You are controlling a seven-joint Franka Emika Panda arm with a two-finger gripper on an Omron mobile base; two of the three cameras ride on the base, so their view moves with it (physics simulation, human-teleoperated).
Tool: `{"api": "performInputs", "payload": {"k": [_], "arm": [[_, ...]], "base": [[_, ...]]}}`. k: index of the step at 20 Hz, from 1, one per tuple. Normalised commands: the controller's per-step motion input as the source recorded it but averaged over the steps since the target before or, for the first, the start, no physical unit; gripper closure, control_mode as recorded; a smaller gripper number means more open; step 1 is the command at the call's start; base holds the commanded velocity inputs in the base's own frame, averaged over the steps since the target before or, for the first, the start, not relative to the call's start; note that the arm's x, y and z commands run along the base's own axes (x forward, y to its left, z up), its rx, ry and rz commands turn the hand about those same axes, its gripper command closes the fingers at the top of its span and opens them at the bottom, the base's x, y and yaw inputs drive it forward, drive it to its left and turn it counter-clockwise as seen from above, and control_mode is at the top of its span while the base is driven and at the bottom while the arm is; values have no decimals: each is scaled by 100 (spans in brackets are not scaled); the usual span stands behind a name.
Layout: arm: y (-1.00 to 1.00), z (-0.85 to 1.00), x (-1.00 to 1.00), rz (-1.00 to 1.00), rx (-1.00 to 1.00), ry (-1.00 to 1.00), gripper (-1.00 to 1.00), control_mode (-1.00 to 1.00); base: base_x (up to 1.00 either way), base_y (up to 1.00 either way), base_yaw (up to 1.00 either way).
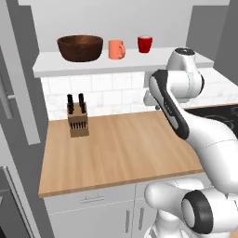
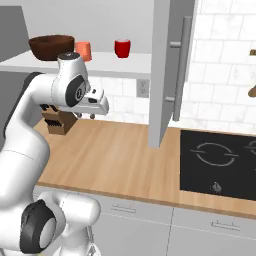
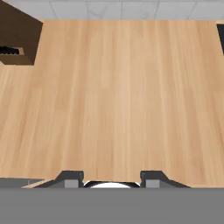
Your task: Gather all objects into one cabinet and sort the glasses and bowls to opposite sides.
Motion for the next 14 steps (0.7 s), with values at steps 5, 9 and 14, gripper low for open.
{"api": "performInputs", "payload": {"k": [5,9,14], "arm": [[0,0,0,0,0,0,-100,100],[0,0,0,0,0,0,-100,100],[0,0,0,0,0,0,-100,100]], "base": [[-14,0,0],[-79,-5,0],[-100,-14,0]]}}
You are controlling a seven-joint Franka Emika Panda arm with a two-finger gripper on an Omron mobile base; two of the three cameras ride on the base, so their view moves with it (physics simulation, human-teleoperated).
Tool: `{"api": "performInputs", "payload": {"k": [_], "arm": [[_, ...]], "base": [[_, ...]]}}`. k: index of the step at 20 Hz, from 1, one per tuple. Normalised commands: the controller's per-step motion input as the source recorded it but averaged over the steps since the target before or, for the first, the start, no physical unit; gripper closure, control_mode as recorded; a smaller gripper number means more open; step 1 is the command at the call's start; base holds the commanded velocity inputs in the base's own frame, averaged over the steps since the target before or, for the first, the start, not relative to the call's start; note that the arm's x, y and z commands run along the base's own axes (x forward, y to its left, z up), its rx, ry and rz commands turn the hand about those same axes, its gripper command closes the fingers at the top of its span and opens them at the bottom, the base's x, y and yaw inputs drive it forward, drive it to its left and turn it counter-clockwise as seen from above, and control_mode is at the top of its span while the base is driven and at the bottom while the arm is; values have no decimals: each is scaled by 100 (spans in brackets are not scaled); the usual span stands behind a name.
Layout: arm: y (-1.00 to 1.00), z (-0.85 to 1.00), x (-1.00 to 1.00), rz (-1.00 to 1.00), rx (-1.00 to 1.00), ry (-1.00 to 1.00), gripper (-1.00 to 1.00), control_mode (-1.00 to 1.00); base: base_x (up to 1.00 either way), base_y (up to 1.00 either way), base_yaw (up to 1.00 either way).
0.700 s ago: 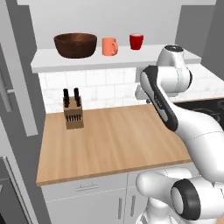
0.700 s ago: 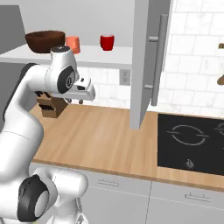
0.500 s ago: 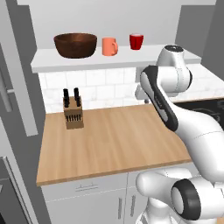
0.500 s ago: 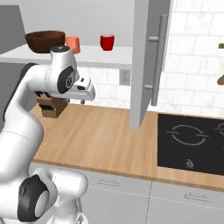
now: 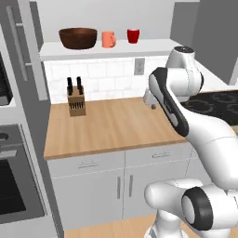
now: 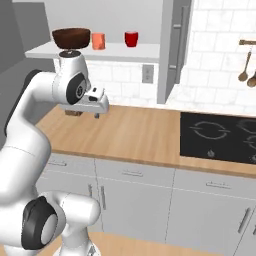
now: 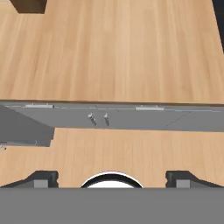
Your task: Gather all objects into one cabinet and sort the glasses and bowls to opposite sides.
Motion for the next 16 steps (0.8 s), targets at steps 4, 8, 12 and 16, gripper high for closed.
{"api": "performInputs", "payload": {"k": [4,8,12,16], "arm": [[0,0,0,0,0,0,-100,100],[0,0,0,0,0,0,-100,100],[0,0,0,0,0,0,-100,100],[0,0,0,0,0,0,-100,100]], "base": [[-91,-9,0],[-76,-1,0],[-53,0,0],[-36,-3,-1]]}}
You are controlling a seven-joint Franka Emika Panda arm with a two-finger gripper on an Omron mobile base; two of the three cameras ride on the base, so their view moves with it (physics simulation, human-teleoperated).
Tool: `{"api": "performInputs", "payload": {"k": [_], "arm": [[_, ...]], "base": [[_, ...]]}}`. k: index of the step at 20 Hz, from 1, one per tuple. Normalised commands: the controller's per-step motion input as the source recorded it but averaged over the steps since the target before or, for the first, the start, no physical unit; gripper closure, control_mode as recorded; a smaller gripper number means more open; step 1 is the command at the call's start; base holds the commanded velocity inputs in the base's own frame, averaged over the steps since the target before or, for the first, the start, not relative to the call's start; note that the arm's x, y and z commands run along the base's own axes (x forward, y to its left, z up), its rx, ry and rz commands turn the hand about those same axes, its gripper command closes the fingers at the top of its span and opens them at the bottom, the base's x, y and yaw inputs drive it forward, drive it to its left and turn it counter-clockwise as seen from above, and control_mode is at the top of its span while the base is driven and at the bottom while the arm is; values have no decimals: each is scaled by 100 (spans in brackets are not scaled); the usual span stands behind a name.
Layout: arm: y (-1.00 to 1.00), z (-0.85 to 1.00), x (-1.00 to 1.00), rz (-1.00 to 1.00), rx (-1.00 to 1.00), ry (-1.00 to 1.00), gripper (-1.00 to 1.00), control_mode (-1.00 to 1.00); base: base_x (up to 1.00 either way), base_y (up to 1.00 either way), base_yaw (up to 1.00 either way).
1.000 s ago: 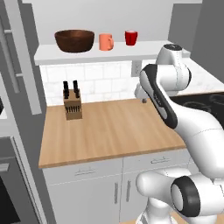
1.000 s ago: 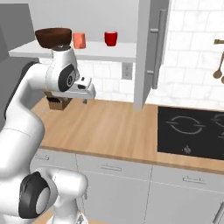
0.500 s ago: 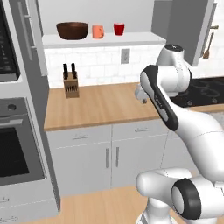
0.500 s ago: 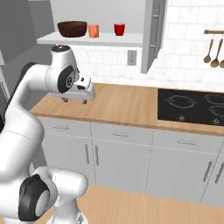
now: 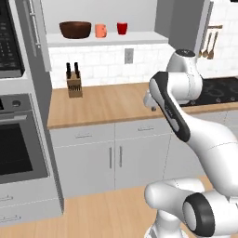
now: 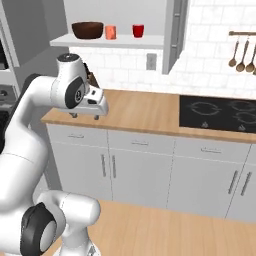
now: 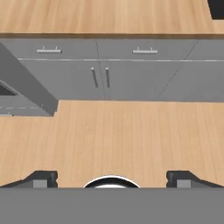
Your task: Gather all objects into one cabinet and sort the glasses and bowls to opposite sides.
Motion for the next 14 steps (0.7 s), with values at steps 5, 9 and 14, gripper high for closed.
{"api": "performInputs", "payload": {"k": [5,9,14], "arm": [[0,0,0,0,0,0,-100,100],[0,0,0,0,0,0,-100,100],[0,0,0,0,0,0,-100,100]], "base": [[-1,0,-30],[0,-5,-46],[0,-23,-47]]}}
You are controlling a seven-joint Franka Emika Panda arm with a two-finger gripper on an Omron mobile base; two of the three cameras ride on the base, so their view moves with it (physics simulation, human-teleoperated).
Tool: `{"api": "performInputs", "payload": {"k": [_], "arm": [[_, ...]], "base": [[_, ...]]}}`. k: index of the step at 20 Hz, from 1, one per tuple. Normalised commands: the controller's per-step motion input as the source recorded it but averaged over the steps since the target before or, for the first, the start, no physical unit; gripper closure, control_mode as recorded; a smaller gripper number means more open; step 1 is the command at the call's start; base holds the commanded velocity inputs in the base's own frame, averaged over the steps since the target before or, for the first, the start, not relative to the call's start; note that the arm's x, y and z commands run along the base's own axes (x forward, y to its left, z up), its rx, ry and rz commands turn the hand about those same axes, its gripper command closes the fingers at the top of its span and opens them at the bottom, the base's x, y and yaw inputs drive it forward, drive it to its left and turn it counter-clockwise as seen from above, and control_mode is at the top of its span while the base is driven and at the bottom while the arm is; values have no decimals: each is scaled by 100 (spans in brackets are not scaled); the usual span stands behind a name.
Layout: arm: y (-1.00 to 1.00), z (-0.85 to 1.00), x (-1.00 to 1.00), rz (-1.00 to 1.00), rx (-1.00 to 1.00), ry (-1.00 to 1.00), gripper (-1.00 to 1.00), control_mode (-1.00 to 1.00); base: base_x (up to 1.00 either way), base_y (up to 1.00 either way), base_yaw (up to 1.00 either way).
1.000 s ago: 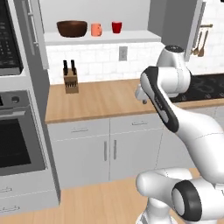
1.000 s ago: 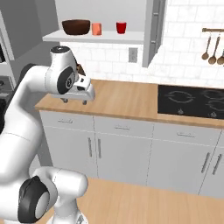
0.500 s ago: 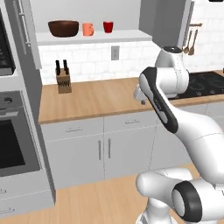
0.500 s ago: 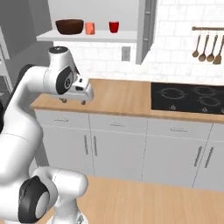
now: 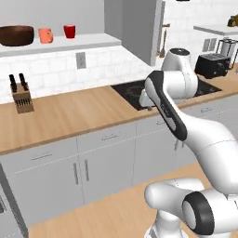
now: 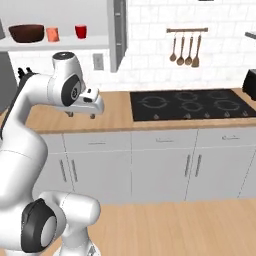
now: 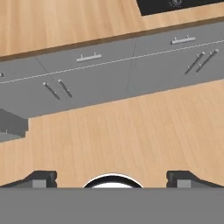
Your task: Gather all objects into one cabinet and sort the glasses and bowls to opposite sides.
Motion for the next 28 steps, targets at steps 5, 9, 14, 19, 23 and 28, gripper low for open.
{"api": "performInputs", "payload": {"k": [5,9,14,19,23,28], "arm": [[0,0,0,0,0,0,-100,100],[0,0,0,0,0,0,-100,100],[0,0,0,0,0,0,-100,100],[0,0,0,0,0,0,-100,100],[0,0,0,0,0,0,-100,100],[0,0,0,0,0,0,-100,100]], "base": [[7,-29,-47],[59,-46,-45],[41,-49,-45],[39,-44,-58],[47,-31,-60],[60,-11,-52]]}}
